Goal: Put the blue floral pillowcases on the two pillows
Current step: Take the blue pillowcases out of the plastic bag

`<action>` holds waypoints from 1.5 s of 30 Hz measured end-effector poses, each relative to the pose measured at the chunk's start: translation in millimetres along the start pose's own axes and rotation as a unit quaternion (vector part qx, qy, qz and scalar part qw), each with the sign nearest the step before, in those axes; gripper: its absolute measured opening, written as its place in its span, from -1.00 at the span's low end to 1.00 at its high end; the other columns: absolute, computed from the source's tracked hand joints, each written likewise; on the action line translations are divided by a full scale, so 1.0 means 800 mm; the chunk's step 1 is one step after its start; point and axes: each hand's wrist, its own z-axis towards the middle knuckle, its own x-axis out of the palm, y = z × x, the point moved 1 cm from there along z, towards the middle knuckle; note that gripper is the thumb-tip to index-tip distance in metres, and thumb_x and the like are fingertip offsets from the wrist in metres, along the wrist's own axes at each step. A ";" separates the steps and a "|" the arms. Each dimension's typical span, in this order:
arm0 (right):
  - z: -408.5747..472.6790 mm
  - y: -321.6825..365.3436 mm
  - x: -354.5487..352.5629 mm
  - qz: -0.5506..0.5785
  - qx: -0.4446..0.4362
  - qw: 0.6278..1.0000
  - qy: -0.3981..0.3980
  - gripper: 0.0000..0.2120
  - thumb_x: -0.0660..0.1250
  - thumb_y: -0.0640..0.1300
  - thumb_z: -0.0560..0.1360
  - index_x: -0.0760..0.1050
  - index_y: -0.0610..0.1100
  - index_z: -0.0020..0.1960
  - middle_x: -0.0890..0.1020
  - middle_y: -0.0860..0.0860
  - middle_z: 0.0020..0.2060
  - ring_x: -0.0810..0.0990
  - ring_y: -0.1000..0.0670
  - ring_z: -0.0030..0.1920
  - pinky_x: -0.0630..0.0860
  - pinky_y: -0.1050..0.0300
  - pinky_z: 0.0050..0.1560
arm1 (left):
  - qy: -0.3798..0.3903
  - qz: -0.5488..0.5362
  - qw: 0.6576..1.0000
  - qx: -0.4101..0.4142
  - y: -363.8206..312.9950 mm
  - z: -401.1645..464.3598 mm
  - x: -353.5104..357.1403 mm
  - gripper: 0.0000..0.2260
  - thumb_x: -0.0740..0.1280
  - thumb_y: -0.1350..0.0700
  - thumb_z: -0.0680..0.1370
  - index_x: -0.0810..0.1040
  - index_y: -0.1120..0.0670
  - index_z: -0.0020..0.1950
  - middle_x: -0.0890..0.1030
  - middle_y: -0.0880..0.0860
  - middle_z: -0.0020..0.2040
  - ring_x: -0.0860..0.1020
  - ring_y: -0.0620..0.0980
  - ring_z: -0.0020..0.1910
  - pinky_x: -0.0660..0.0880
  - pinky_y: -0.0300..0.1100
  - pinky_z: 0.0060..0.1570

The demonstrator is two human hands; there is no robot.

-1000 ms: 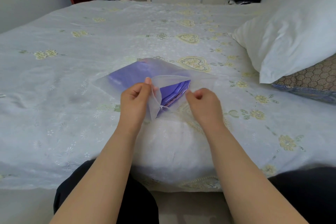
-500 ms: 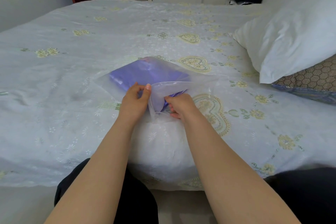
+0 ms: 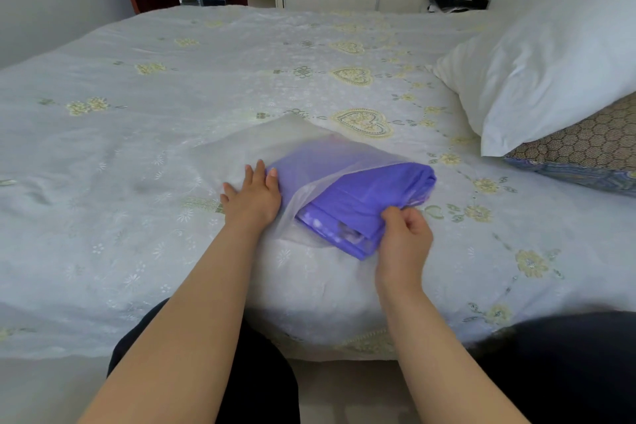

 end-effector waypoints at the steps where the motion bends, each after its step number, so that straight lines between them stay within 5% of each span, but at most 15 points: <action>1: 0.006 0.003 -0.008 -0.008 0.002 1.000 -0.016 -0.65 0.27 -0.35 0.43 0.23 -0.07 -0.41 0.29 0.13 -0.51 0.23 0.12 -0.45 0.25 0.22 -0.36 | -0.001 0.015 1.000 -0.004 0.000 0.000 0.001 -0.47 -0.17 -0.20 0.61 -0.03 -0.06 0.55 -0.02 -0.01 0.57 -0.06 0.35 0.49 -0.11 0.18 0.44; 4: 0.023 0.014 -0.012 -0.045 0.052 0.997 0.018 -0.82 0.32 -0.23 0.46 0.31 -0.09 -0.16 0.42 0.01 -0.26 0.39 0.08 -0.32 0.37 0.16 -0.20 | -0.013 0.055 0.998 -0.023 0.006 -0.003 0.001 -0.43 -0.16 -0.21 0.61 -0.01 0.03 0.55 -0.01 0.10 0.56 -0.06 0.35 0.48 -0.11 0.17 0.45; 7: 0.032 0.025 0.017 -0.102 0.055 0.989 0.098 -0.63 0.39 -0.11 0.48 0.24 -0.13 0.11 0.44 0.06 -0.14 0.49 0.13 -0.20 0.43 0.33 -0.27 | -0.029 0.081 0.995 -0.052 0.019 -0.004 -0.011 -0.42 -0.12 -0.21 0.61 0.04 0.07 0.54 0.01 0.21 0.55 -0.05 0.36 0.48 -0.10 0.17 0.45; 12: 0.021 0.016 0.107 -0.157 0.020 0.951 0.267 -0.55 0.32 -0.36 0.45 0.23 -0.10 0.24 0.46 0.04 -0.03 0.58 -0.03 -0.04 0.58 0.15 -0.06 | -0.112 0.068 0.982 -0.136 0.072 -0.001 -0.053 -0.49 -0.01 -0.09 0.62 0.08 0.08 0.53 -0.04 0.25 0.54 -0.09 0.37 0.48 -0.16 0.17 0.45; 14: 0.003 0.013 0.148 -0.187 -0.020 0.928 0.323 -0.52 0.31 -0.35 0.46 0.24 -0.13 0.30 0.45 0.02 0.02 0.52 0.01 -0.03 0.47 0.38 -0.17 | -0.209 0.073 0.970 -0.105 0.094 0.000 -0.072 -0.52 0.09 0.06 0.59 0.14 0.11 0.51 0.01 0.28 0.53 -0.05 0.34 0.49 -0.12 0.16 0.44; 17: -0.021 0.006 0.195 -0.193 -0.019 0.908 0.370 -0.53 0.25 -0.35 0.46 0.25 -0.11 0.32 0.47 -0.02 0.00 0.49 -0.01 -0.10 0.41 0.30 -0.27 | -0.247 0.074 0.966 -0.023 0.115 0.004 -0.083 -0.56 0.09 0.14 0.60 0.20 0.08 0.50 0.14 0.20 0.52 0.08 0.21 0.50 0.05 0.19 0.40; 21: -0.035 0.023 0.206 -0.127 -0.086 0.936 0.318 -0.62 0.15 -0.36 0.45 0.36 -0.09 0.21 0.51 0.01 -0.08 0.48 0.08 -0.23 0.39 0.29 -0.26 | -0.171 0.030 0.983 -0.067 0.153 0.012 -0.085 -0.56 -0.03 -0.04 0.65 0.11 0.02 0.52 0.14 0.08 0.53 0.09 0.19 0.49 0.06 0.28 0.35; 25: -0.002 0.066 0.160 -0.030 -0.201 0.974 0.103 -0.69 0.11 -0.38 0.45 0.44 -0.07 0.07 0.50 0.12 -0.14 0.46 0.30 -0.32 0.37 0.42 -0.32 | -0.154 0.091 0.979 -0.095 0.168 0.019 -0.084 -0.51 0.06 0.05 0.63 0.02 0.07 0.53 0.12 0.13 0.52 0.06 0.27 0.47 0.10 0.29 0.34; 28: 0.050 0.060 0.120 -0.119 -0.099 0.986 0.061 -0.59 0.08 -0.29 0.45 0.37 -0.03 0.25 0.53 0.05 -0.16 0.50 0.09 -0.26 0.43 0.13 -0.20 | -0.243 0.028 0.969 -0.040 0.144 0.012 -0.087 -0.58 0.04 0.03 0.64 0.20 0.10 0.49 0.14 0.15 0.53 0.09 0.20 0.50 0.11 0.23 0.36; 30: 0.070 0.036 0.099 -0.331 -0.037 0.937 0.100 -0.40 0.12 -0.24 0.44 0.14 0.06 0.45 0.48 -0.14 0.17 0.53 -0.14 0.03 0.48 -0.04 0.06 | -0.285 -0.021 0.956 0.070 0.120 0.000 -0.089 -0.63 0.06 0.07 0.64 0.35 0.10 0.43 0.23 0.13 0.50 0.21 0.12 0.47 0.22 0.10 0.35; 32: 0.065 0.021 0.091 -0.523 -0.144 0.835 0.093 -0.34 0.22 -0.17 0.47 0.07 0.06 0.50 0.18 -0.16 0.46 0.23 -0.20 0.41 0.22 -0.16 0.38 | -0.241 -0.057 0.957 0.151 0.096 -0.014 -0.087 -0.64 0.06 0.01 0.64 0.40 0.05 0.40 0.31 0.05 0.47 0.30 0.05 0.42 0.29 -0.03 0.32; 35: 0.029 0.016 0.119 -0.525 -0.379 0.730 0.218 -0.46 0.20 0.08 0.55 0.19 0.01 0.49 0.09 -0.05 0.53 -0.02 -0.12 0.52 -0.06 -0.12 0.49 | -0.075 -0.039 0.983 0.164 0.080 -0.027 -0.075 -0.43 0.12 -0.29 0.53 0.23 -0.08 0.48 0.17 -0.01 0.53 0.21 0.02 0.47 0.20 0.00 0.41; 39: 0.009 -0.014 0.159 -0.593 -0.344 0.604 0.406 -0.35 0.11 0.22 0.56 -0.01 0.02 0.54 0.03 0.05 0.54 -0.07 0.00 0.53 -0.12 0.01 0.49 | 0.022 0.083 0.984 0.158 0.100 -0.023 -0.068 -0.18 0.21 -0.37 0.41 -0.08 -0.15 0.53 0.11 -0.03 0.55 0.10 0.04 0.52 0.07 0.11 0.44; 41: 0.015 -0.027 0.161 -0.618 -0.327 0.599 0.390 -0.42 0.10 0.17 0.58 0.07 0.01 0.53 0.19 0.01 0.50 0.13 -0.01 0.49 0.04 0.04 0.45 | 0.010 0.077 0.989 0.129 0.111 -0.013 -0.071 -0.29 0.21 -0.22 0.52 -0.08 -0.10 0.54 0.18 0.02 0.53 0.13 0.05 0.51 0.05 0.09 0.44; 45: 0.015 -0.027 0.153 -0.588 -0.335 0.690 0.257 -0.63 0.08 0.00 0.63 0.32 -0.05 0.41 0.59 -0.11 0.13 0.53 -0.16 0.12 0.38 0.04 0.07 | -0.105 0.100 0.988 0.060 0.131 0.008 -0.080 -0.40 0.18 -0.13 0.57 0.05 0.02 0.54 0.24 0.12 0.49 0.17 0.16 0.47 0.05 0.09 0.43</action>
